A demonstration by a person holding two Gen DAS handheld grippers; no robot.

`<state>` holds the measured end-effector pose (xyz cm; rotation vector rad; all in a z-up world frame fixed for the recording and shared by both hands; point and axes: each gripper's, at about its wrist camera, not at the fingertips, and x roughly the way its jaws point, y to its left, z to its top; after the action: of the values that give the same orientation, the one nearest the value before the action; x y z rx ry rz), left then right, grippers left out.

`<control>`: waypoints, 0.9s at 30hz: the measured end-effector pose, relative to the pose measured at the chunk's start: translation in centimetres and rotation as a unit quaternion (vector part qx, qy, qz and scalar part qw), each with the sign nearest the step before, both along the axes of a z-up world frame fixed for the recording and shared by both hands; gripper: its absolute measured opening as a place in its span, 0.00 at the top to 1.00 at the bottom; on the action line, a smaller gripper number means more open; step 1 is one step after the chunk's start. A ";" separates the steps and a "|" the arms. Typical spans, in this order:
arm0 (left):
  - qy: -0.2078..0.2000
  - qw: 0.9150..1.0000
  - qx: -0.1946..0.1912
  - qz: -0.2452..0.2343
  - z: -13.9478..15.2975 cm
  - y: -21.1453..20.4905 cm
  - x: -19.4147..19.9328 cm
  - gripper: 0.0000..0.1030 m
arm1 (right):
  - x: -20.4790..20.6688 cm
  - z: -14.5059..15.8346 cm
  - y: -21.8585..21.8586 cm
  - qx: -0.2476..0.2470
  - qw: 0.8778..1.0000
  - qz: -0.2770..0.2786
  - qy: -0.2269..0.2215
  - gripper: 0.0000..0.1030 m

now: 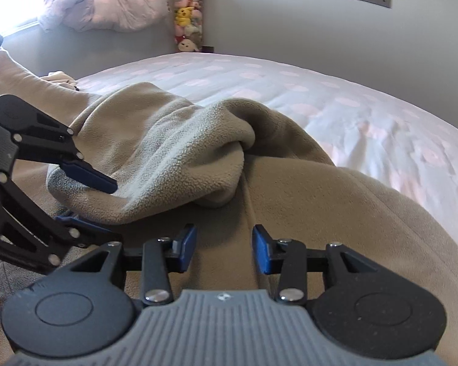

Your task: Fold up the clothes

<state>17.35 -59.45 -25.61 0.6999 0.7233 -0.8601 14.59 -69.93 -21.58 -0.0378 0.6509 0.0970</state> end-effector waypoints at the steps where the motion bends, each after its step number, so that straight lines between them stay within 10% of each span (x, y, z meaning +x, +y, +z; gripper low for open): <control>1: 0.002 1.000 0.003 0.004 -0.1 -0.1 0.2 0.76 | 0.3 -0.2 -0.2 0.001 1.000 0.007 -0.001 0.57; 4: 0.035 0.999 -0.020 0.024 0.6 0.5 1.5 0.92 | 0.9 -0.6 -0.6 0.004 0.999 0.031 -0.007 0.57; 14: 0.100 0.990 -0.082 0.058 4.3 3.1 3.6 0.94 | 3.2 -1.0 -1.1 0.020 0.997 0.068 -0.010 0.52; 27: 0.115 0.985 -0.114 0.055 5.7 4.2 4.2 0.94 | 6.5 0.5 1.0 -0.096 0.985 0.141 -0.003 0.29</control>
<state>21.54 -55.21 -19.95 0.3560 0.8457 -0.9150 21.07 -68.96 -21.09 -0.3158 0.6437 0.3065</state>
